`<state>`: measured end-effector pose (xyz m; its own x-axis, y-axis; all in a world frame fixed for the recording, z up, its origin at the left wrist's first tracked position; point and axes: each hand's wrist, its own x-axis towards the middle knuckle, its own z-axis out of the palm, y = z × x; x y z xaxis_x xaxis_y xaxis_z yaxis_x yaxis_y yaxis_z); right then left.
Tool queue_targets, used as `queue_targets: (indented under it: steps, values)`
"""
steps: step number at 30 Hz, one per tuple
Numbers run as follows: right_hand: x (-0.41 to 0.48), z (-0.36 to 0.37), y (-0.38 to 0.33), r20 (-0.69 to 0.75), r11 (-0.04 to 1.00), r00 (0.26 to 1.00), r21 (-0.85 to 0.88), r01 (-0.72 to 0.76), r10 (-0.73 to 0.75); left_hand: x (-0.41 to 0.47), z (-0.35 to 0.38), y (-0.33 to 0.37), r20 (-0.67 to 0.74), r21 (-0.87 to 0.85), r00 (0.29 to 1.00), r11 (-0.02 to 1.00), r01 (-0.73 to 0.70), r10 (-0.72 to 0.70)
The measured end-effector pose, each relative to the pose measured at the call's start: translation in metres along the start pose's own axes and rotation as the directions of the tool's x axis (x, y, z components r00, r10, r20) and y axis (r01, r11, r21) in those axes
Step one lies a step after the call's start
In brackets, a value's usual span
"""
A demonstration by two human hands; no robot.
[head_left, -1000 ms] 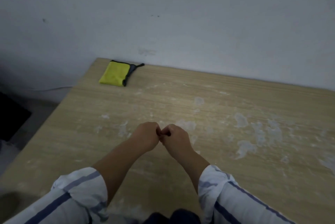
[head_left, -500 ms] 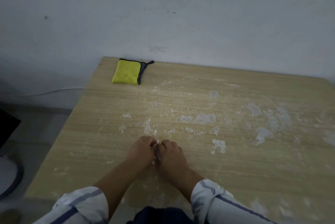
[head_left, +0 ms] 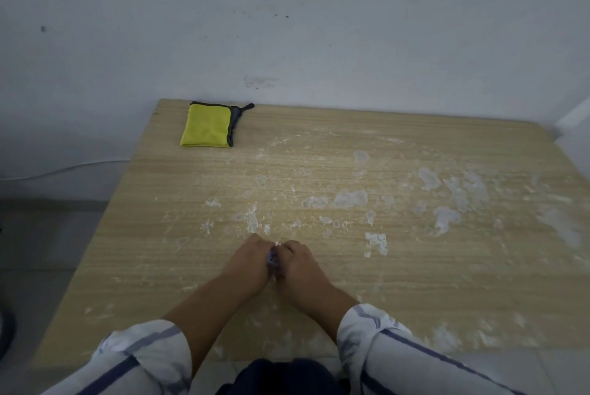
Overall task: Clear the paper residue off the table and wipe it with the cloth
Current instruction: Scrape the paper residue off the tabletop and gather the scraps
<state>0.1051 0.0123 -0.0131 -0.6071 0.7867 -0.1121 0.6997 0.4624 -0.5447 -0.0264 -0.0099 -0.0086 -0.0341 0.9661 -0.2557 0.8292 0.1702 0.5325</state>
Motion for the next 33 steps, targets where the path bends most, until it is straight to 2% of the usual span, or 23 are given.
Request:
queue_targets:
  steps: [6, 12, 18, 22, 27, 30, 33]
  values:
    - [0.002, 0.004, 0.000, 0.050, 1.000, 0.999, -0.002, -0.001, 0.001, 0.003, -0.003, 0.005, -0.008, 0.039, 0.999, 0.999, 0.032, -0.031]
    - [0.012, -0.007, -0.004, 0.127, 0.976, 0.992, -0.215, 0.023, 0.005, 0.002, -0.007, 0.012, -0.024, 0.090, 0.995, 0.992, 0.094, -0.092]
    - [0.018, -0.009, -0.009, 0.128, 0.970, 0.992, -0.243, 0.018, 0.014, 0.002, -0.009, 0.015, -0.017, 0.136, 0.992, 0.982, 0.129, -0.128]
    - [0.015, -0.006, -0.009, 0.075, 0.978, 0.997, -0.203, 0.039, -0.024, -0.002, -0.009, 0.011, -0.017, 0.079, 0.995, 0.992, 0.103, -0.102]
    - [0.012, -0.005, -0.012, -0.055, 0.995, 0.994, -0.039, 0.090, -0.092, -0.009, -0.014, 0.011, -0.048, -0.101, 0.993, 0.990, 0.101, -0.106]
    - [0.008, -0.015, -0.013, -0.106, 0.997, 0.994, 0.064, 0.044, -0.037, -0.014, -0.017, 0.010, -0.084, -0.177, 0.988, 0.978, 0.114, -0.131]
    - [0.004, -0.019, -0.008, -0.083, 0.996, 0.996, 0.082, 0.017, -0.010, -0.016, -0.018, 0.008, -0.072, -0.197, 0.987, 0.972, 0.124, -0.141]
